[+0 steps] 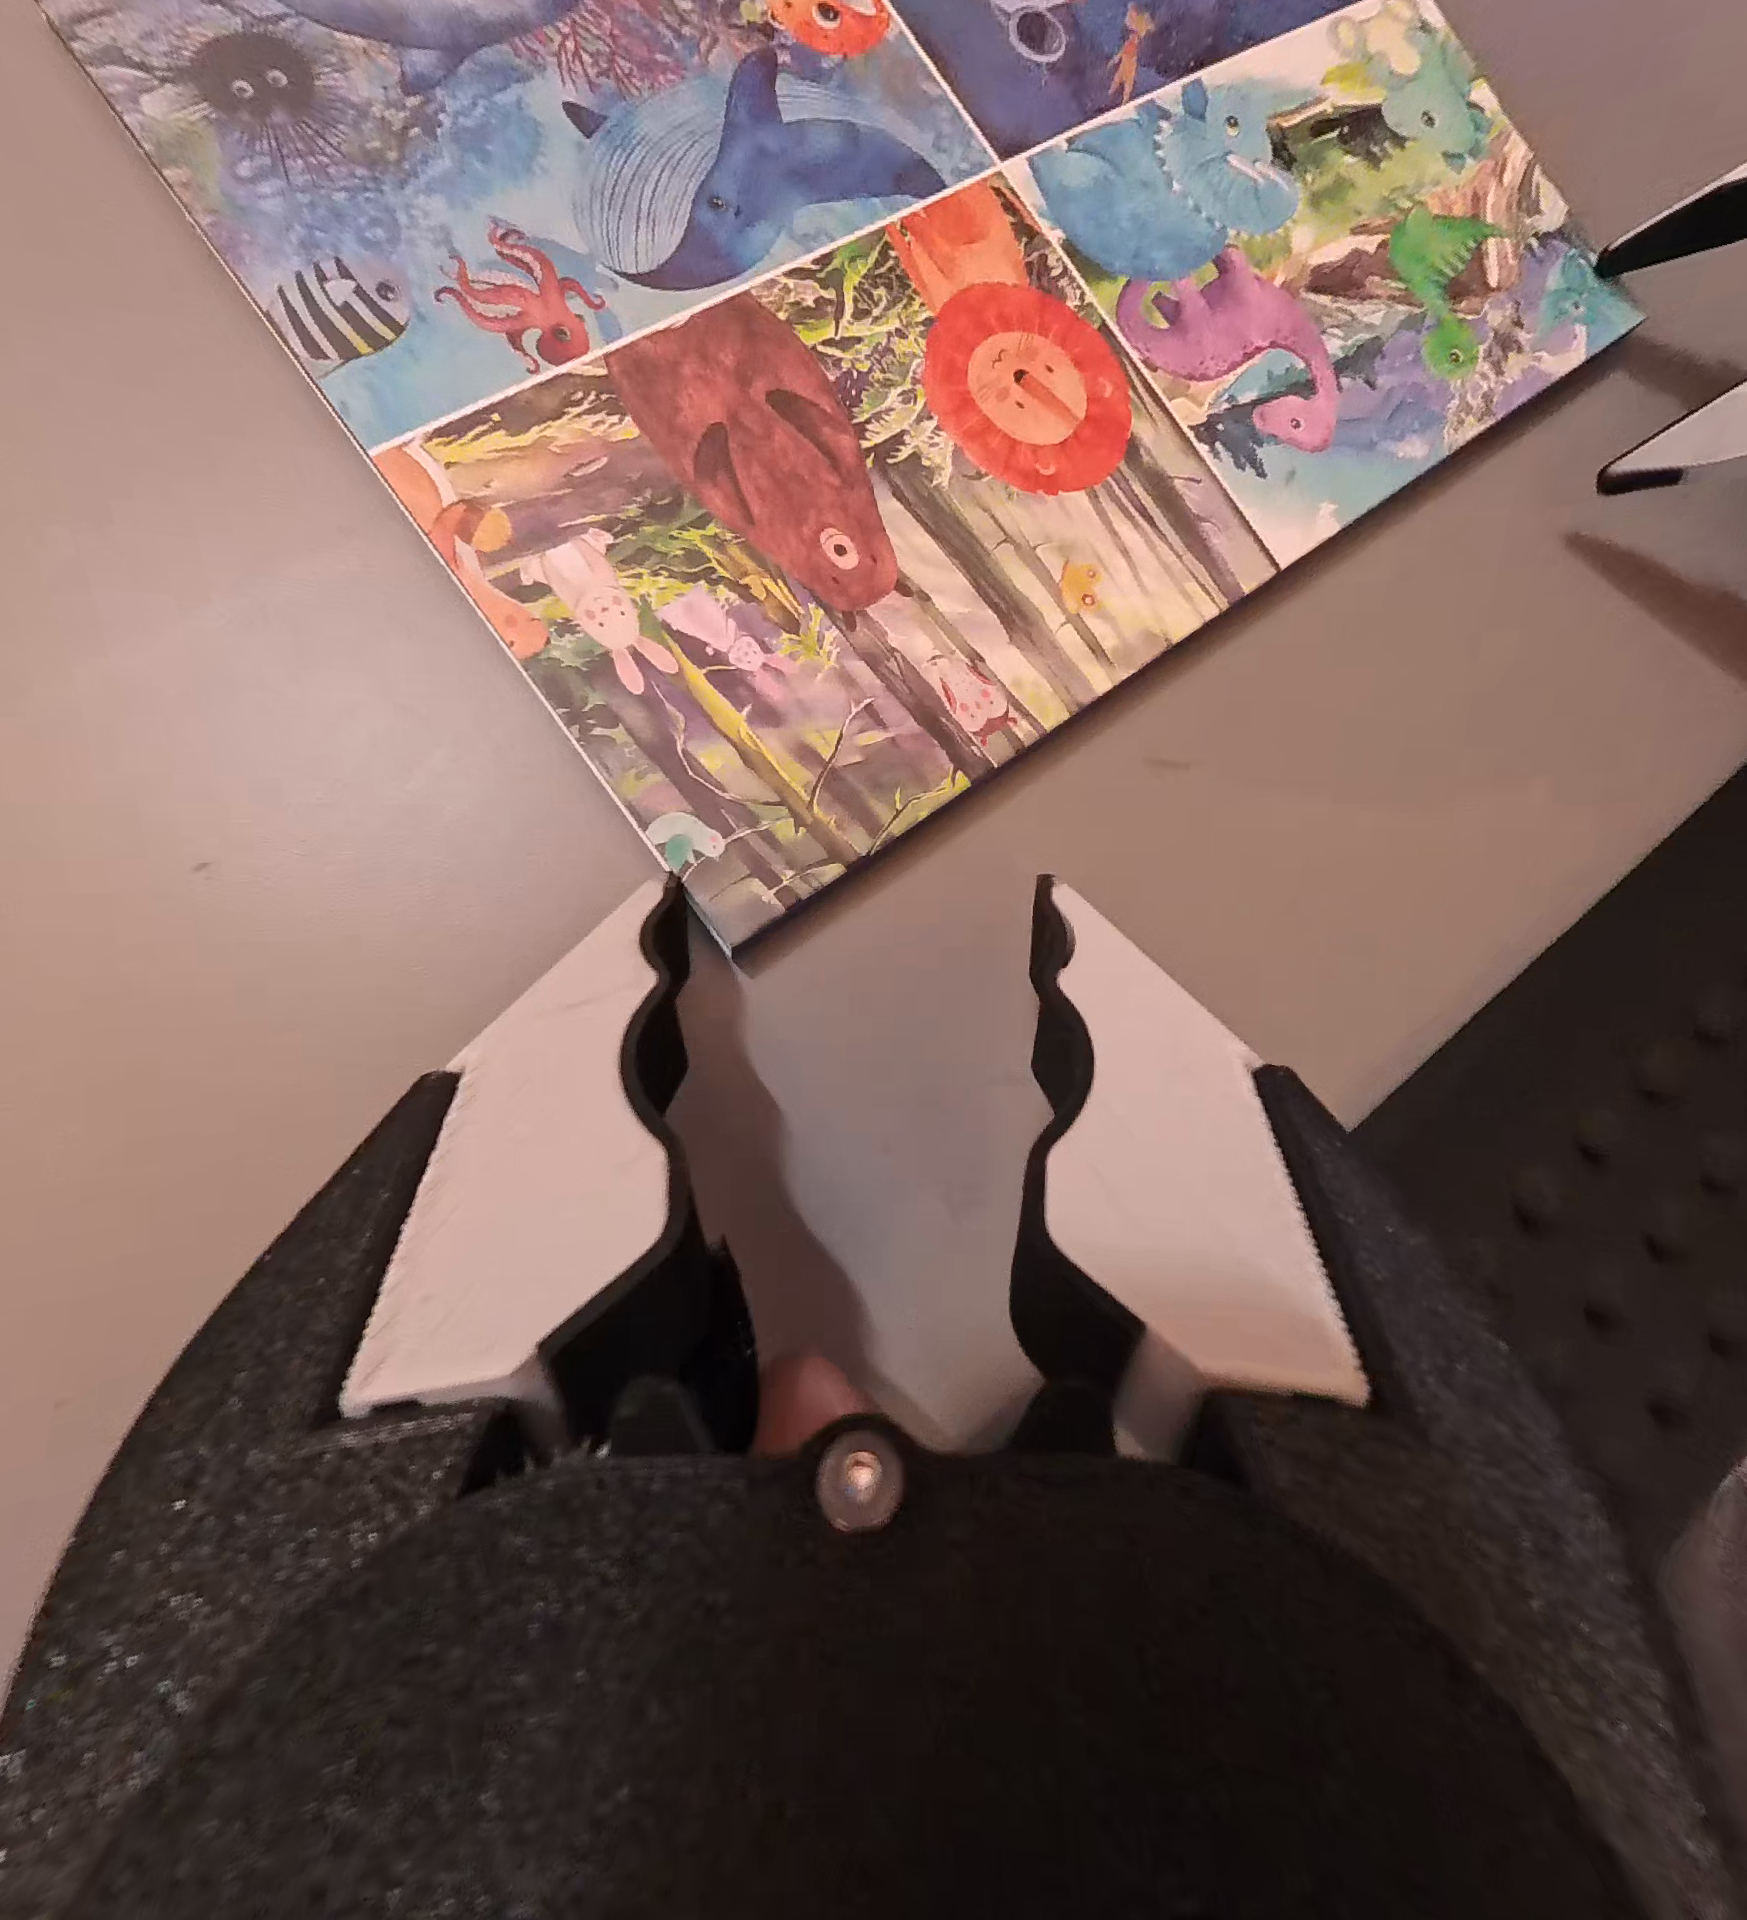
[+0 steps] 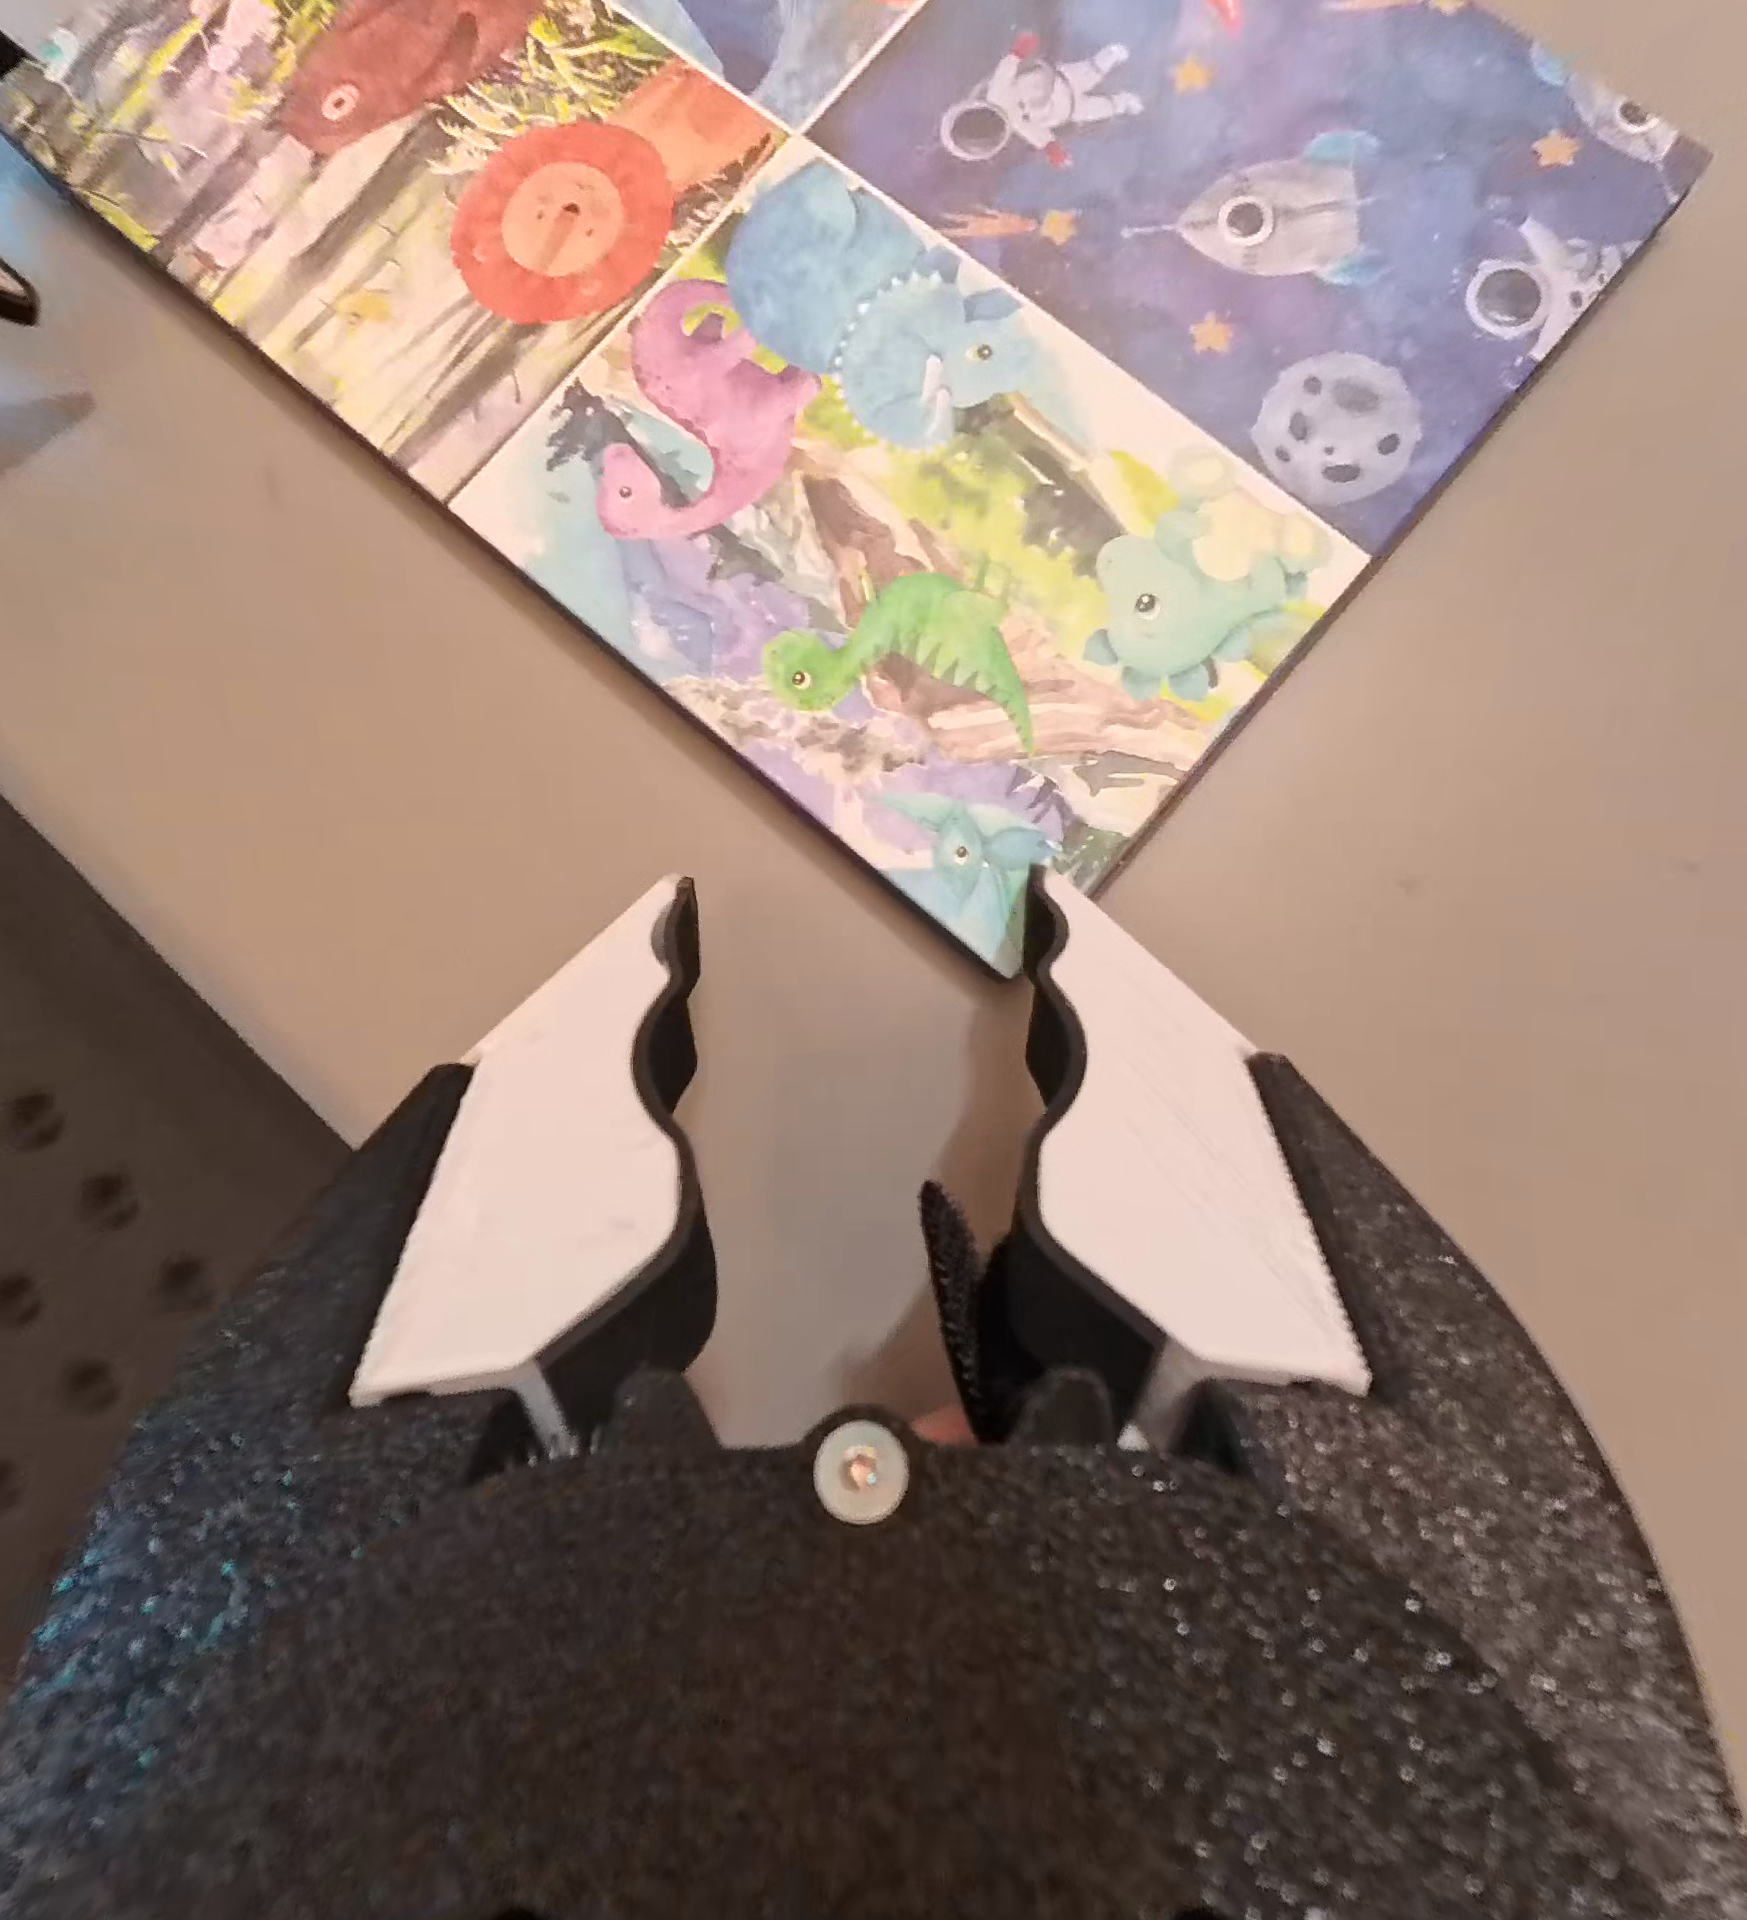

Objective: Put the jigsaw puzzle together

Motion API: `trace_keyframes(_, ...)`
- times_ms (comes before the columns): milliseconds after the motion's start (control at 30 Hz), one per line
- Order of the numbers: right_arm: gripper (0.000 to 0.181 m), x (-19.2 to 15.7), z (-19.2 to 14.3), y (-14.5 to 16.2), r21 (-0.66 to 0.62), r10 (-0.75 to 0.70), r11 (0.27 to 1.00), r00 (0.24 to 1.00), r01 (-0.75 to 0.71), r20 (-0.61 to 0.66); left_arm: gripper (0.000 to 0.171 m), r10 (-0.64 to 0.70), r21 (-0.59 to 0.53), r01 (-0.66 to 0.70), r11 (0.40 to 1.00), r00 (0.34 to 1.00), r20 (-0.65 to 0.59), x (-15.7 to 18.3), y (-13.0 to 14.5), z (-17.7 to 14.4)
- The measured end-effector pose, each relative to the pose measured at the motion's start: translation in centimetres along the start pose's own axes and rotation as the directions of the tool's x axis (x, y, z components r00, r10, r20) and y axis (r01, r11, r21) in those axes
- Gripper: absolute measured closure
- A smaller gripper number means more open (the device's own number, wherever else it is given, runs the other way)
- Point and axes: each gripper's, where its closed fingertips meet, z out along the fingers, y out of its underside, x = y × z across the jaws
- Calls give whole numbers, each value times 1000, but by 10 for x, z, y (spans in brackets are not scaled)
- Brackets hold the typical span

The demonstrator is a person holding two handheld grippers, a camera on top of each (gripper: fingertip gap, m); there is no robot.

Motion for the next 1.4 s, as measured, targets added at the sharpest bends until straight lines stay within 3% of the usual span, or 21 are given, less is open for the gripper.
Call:
trace_keyframes(100,132,-10,0,-6,41,39,998,995,-43,93,116,-6,38,6,999,1000,-23,0,-7,-5)
trace_keyframes(133,129,-10,0,-8,52,54,997,993,-60,107,121,-3,57,5,998,999,-39,2,-10,-9)
trace_keyframes(200,131,-6,-5,-11,57,36,998,997,-41,73,134,-14,68,19,997,997,-70,5,-13,-12)
trace_keyframes(300,116,20,-21,-13,76,37,997,999,-34,-40,135,-49,50,53,997,996,-72,3,-10,-5)
trace_keyframes(400,108,45,-27,14,3,75,997,994,-75,-77,136,-94,8,94,996,993,-69,-1,-4,3)
trace_keyframes(500,107,38,-16,28,-12,120,993,993,-120,-1,135,-97,0,98,995,993,-64,-2,-5,4)
trace_keyframes(533,115,34,-15,23,21,110,994,994,-110,17,138,-90,-5,90,996,993,-78,2,-5,4)
trace_keyframes(567,109,27,-13,22,14,122,992,991,-123,49,141,-90,-12,90,996,990,-105,7,-6,5)
trace_keyframes(667,107,27,-10,21,-7,94,996,995,-94,19,148,-120,-18,119,993,987,-105,5,-7,7)
trace_keyframes(800,105,28,-6,22,-14,77,997,997,-77,-32,161,-272,-43,269,962,942,-197,-5,-8,8)
trace_keyframes(1000,105,29,-4,23,-28,51,998,995,-53,-89,165,-241,-41,238,970,951,-192,-4,-10,5)
trace_keyframes(1233,101,23,-2,23,-49,33,998,996,-37,-80,165,-264,18,281,960,920,-291,-1,-29,-19)
trace_keyframes(1400,108,16,0,19,-58,-7,998,997,2,-78,164,-335,68,380,923,877,-345,-12,-41,-29)
